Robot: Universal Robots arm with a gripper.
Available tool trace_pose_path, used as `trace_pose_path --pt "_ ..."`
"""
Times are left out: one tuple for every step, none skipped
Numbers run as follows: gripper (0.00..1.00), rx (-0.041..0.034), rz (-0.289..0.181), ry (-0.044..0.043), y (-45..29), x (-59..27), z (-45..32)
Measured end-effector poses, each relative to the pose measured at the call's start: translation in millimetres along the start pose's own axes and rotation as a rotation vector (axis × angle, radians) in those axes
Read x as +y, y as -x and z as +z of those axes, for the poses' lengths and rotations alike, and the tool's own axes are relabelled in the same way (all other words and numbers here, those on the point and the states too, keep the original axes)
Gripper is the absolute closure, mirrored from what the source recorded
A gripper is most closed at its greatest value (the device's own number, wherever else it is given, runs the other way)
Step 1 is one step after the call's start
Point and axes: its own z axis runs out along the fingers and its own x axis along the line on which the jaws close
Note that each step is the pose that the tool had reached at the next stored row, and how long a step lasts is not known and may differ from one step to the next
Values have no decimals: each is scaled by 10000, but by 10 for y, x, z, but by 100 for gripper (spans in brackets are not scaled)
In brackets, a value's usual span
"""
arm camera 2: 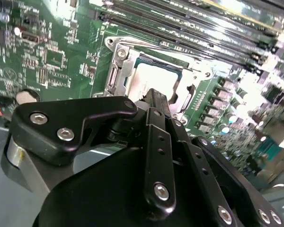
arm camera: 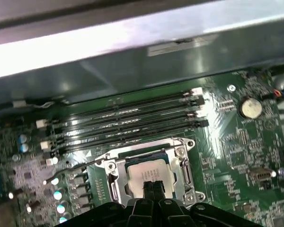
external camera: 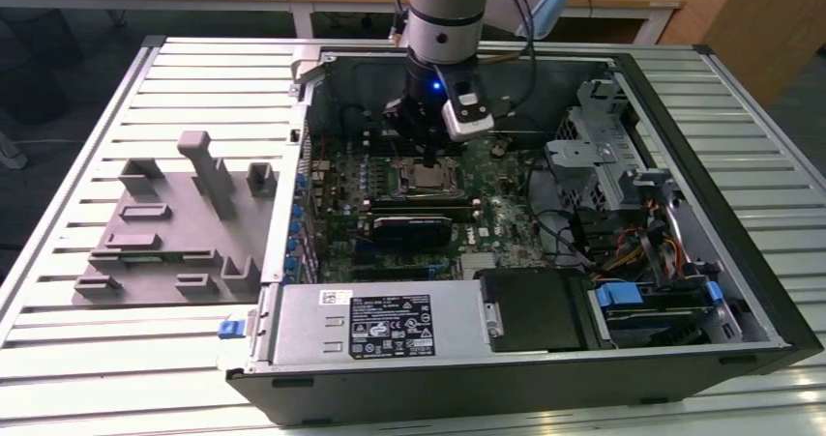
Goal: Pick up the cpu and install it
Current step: 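Close the cpu cover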
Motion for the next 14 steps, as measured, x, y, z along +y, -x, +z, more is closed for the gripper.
trace_pose_path --pt "89 0 -178 1 0 0 2" --pt "89 0 -359 1 0 0 4" --pt "89 -1 -550 2 0 0 7" --pt "89 -1 -729 3 0 0 9" --pt "89 0 -906 2 0 0 10" --pt "89 -3 -963 0 0 0 10" --pt "89 -18 -964 1 -1 0 10" --pt "89 -52 -964 8 -3 -1 13" --pt "89 -109 -963 19 -9 -3 17" --pt "89 -182 -964 30 -17 -6 22" --pt "89 -252 -963 42 -24 -8 28" --pt "89 -319 -961 54 -31 -11 34" --pt "89 -374 -959 62 -38 -15 41" --pt "89 -407 -955 66 -47 -19 46"
